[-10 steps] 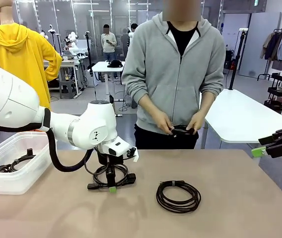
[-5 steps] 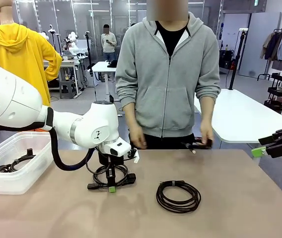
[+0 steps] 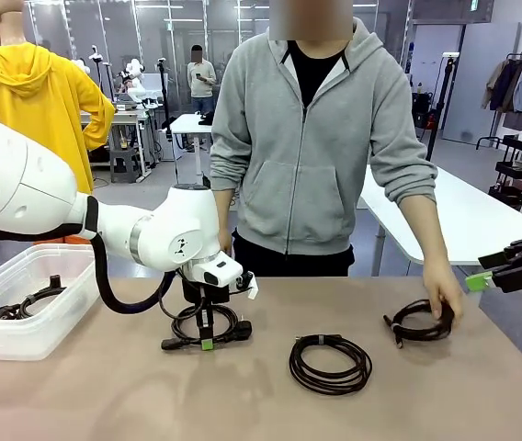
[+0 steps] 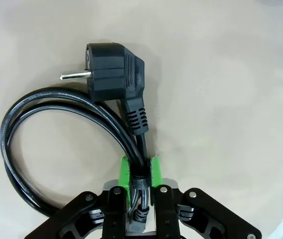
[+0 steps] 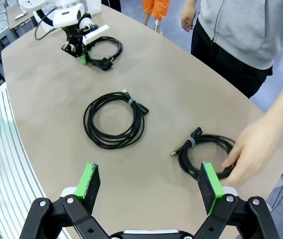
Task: Organize and store the cables.
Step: Place the Power Cable into the Organizing box.
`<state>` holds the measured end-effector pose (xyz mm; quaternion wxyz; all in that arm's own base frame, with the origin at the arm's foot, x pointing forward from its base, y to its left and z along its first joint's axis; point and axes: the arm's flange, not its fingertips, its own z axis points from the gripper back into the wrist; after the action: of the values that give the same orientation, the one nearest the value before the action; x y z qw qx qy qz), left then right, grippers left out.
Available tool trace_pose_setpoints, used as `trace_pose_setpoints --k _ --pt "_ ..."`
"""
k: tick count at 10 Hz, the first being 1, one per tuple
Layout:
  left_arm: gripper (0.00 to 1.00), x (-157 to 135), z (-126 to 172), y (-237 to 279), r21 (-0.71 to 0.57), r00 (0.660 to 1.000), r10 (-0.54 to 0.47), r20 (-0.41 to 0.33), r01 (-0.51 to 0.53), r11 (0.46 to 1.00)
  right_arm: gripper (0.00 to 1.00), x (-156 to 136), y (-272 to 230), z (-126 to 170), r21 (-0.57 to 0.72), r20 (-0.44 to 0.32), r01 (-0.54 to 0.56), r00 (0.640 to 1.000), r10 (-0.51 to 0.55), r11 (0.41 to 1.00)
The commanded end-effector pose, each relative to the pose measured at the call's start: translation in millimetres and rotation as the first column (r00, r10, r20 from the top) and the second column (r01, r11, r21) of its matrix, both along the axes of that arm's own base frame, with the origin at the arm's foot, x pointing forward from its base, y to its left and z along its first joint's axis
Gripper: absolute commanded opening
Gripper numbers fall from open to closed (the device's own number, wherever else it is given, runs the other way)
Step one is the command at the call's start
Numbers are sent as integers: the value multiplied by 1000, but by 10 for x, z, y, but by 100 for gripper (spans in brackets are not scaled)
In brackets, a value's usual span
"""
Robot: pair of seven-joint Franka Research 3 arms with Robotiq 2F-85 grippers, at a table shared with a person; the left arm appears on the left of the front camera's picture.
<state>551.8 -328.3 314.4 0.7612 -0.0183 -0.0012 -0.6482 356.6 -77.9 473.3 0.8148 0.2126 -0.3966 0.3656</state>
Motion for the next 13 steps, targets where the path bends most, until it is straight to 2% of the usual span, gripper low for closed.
trace_pose_setpoints --k 1,2,3,5,6,7,8,12,13 --pt "0 -63 345 86 11 999 -3 35 2 1000 100 -31 -14 -14 -5 10 -20 1000 20 1000" --pt "11 -177 703 158 -9 996 -60 64 61 998 100 -31 -14 -14 -5 10 -20 1000 20 1000" --pt "11 -279 982 225 -17 988 -110 107 112 994 100 -31 -14 -14 -5 10 -20 1000 20 1000" --pt "11 -446 1286 289 28 971 -170 167 167 986 100 -31 -14 -14 -5 10 -20 1000 20 1000" --pt "11 -516 1373 294 14 968 -166 189 167 986 100 -31 -14 -14 -5 10 -20 1000 20 1000" --pt "11 -529 1337 223 2 961 -199 192 202 979 100 -31 -14 -14 -5 10 -20 1000 20 1000" --pt "11 -396 1446 185 20 973 -152 176 151 988 100 -31 -14 -14 -5 10 -20 1000 20 1000" --pt "11 -396 1446 185 20 973 -152 176 151 988 100 -31 -14 -14 -5 10 -20 1000 20 1000" --pt "18 -424 1397 199 25 972 -164 170 162 986 100 -31 -14 -14 -5 10 -20 1000 20 1000"
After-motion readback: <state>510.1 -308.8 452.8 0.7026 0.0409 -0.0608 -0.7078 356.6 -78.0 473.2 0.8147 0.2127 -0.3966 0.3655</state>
